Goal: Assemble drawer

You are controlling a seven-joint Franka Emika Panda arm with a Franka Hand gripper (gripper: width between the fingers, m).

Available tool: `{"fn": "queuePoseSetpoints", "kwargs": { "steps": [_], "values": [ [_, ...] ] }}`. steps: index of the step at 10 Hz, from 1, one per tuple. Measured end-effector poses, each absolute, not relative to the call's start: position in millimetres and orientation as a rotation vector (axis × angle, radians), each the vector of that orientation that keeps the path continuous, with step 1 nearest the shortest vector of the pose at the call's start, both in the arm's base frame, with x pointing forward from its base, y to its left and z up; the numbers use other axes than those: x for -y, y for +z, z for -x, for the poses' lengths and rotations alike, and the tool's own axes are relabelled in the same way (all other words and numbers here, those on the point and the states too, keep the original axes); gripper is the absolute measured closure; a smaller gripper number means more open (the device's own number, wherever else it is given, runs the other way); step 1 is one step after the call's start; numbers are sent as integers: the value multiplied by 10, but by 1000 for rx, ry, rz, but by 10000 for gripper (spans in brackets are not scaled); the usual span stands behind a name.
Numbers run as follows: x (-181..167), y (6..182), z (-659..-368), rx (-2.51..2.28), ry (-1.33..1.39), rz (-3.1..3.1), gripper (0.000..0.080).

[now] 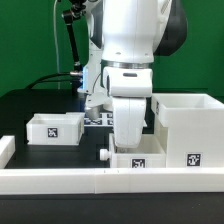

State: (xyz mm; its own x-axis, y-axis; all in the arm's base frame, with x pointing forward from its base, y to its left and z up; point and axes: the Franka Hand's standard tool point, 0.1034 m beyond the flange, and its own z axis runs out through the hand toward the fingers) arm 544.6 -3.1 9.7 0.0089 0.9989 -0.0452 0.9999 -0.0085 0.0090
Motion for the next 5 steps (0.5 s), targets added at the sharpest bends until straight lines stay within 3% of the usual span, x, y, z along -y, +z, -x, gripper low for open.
{"fn": "queuePoseSetpoints", "kwargs": {
  "steps": [5],
  "values": [
    [42,100,-5452,-2189,-45,-2194,757]
  ]
}}
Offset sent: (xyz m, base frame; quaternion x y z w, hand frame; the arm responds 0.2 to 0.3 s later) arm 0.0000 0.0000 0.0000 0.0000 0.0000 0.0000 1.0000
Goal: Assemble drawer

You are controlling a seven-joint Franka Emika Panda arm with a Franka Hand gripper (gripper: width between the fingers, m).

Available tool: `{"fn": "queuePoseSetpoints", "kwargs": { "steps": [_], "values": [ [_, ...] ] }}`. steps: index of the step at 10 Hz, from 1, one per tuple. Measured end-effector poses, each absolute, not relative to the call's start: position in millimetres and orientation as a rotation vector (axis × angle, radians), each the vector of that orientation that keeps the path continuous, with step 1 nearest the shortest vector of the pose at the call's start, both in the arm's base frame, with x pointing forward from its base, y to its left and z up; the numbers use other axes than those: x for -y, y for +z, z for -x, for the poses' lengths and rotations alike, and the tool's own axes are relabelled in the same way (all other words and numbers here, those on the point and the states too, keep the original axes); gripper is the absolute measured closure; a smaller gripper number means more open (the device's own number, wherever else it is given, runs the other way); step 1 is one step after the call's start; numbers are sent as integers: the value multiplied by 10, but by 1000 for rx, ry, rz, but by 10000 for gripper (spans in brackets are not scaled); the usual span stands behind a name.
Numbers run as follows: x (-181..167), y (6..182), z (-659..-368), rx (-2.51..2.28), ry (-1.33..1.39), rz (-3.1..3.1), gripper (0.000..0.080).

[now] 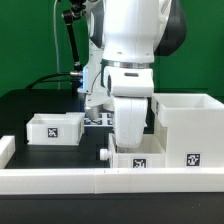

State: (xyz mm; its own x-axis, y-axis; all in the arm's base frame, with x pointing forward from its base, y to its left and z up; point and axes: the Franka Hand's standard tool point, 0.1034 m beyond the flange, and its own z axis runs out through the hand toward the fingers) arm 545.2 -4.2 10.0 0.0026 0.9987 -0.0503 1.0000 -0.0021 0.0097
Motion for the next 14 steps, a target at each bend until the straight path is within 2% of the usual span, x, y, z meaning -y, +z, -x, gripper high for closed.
{"fn": "queuePoseSetpoints", "kwargs": {
  "steps": [14],
  "values": [
    [-98,97,-5470,-2152,-65,-2233,757]
  ]
}}
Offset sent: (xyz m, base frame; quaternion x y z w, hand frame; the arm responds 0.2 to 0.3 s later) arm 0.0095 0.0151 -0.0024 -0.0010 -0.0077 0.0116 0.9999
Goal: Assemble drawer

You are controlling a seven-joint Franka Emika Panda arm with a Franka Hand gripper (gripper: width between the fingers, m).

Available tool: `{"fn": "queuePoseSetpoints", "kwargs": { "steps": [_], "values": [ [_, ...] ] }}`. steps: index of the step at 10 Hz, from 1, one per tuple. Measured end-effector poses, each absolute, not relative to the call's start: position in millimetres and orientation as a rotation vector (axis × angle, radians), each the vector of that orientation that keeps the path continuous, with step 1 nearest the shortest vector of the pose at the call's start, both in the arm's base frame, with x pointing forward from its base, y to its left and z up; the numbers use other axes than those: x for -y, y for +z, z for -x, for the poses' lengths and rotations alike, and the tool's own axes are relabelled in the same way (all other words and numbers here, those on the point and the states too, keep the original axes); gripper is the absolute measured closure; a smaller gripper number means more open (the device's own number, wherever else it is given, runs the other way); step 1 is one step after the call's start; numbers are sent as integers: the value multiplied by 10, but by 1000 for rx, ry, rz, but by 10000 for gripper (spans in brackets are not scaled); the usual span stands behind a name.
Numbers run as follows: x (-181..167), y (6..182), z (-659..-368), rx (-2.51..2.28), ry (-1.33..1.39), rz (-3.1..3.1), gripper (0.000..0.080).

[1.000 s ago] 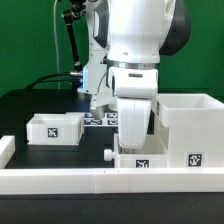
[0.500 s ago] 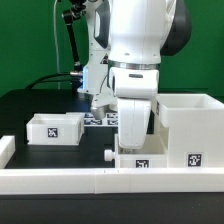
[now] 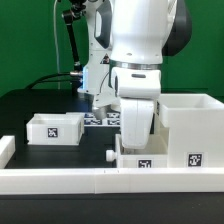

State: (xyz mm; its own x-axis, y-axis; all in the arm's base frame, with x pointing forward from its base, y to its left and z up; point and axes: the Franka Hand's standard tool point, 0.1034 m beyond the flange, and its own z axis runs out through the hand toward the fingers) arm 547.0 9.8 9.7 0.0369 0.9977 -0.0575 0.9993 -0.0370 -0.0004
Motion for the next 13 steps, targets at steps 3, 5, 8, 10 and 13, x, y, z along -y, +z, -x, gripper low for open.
{"fn": "queuePoseSetpoints", "kwargs": {
  "steps": [3,5,8,10,13],
  "values": [
    [-100,91,-5464,-2141,-72,-2239,757],
    [-100,91,-5464,-2141,-72,-2239,757],
    [-103,94,-5469,-2153,-76,-2228,757],
    [-102,93,-5468,-2149,-73,-2230,757],
    [-74,90,-5465,-2140,-74,-2239,757]
  ]
}}
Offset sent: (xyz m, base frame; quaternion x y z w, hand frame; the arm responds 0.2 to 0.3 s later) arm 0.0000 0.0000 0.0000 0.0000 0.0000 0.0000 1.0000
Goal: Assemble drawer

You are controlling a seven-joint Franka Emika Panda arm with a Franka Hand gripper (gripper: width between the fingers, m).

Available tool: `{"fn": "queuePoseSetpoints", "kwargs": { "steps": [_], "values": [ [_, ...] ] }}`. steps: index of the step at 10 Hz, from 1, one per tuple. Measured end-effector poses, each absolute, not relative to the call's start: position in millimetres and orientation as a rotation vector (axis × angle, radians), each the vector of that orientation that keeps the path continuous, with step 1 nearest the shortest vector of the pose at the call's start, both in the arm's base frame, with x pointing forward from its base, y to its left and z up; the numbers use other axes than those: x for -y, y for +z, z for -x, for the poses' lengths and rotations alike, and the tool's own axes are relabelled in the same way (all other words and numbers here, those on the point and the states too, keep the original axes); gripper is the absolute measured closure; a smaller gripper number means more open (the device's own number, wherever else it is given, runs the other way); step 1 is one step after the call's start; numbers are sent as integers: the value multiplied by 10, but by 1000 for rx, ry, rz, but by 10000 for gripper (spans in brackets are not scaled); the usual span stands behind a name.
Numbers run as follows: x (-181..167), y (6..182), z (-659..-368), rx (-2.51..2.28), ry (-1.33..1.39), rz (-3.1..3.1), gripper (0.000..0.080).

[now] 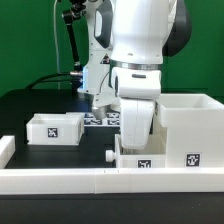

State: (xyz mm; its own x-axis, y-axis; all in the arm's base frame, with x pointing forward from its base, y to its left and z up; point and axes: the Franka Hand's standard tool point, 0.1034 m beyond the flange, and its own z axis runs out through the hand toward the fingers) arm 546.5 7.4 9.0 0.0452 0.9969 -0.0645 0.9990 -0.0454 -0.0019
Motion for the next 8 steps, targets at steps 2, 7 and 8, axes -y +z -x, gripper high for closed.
{"fn": "queuePoseSetpoints", "kwargs": {
  "steps": [2,7,8],
  "values": [
    [-74,96,-5465,-2136,-76,-2243,619],
    [-126,401,-5545,-2102,-80,-2263,163],
    [-99,476,-5577,-2092,-70,-2261,154]
  ]
}}
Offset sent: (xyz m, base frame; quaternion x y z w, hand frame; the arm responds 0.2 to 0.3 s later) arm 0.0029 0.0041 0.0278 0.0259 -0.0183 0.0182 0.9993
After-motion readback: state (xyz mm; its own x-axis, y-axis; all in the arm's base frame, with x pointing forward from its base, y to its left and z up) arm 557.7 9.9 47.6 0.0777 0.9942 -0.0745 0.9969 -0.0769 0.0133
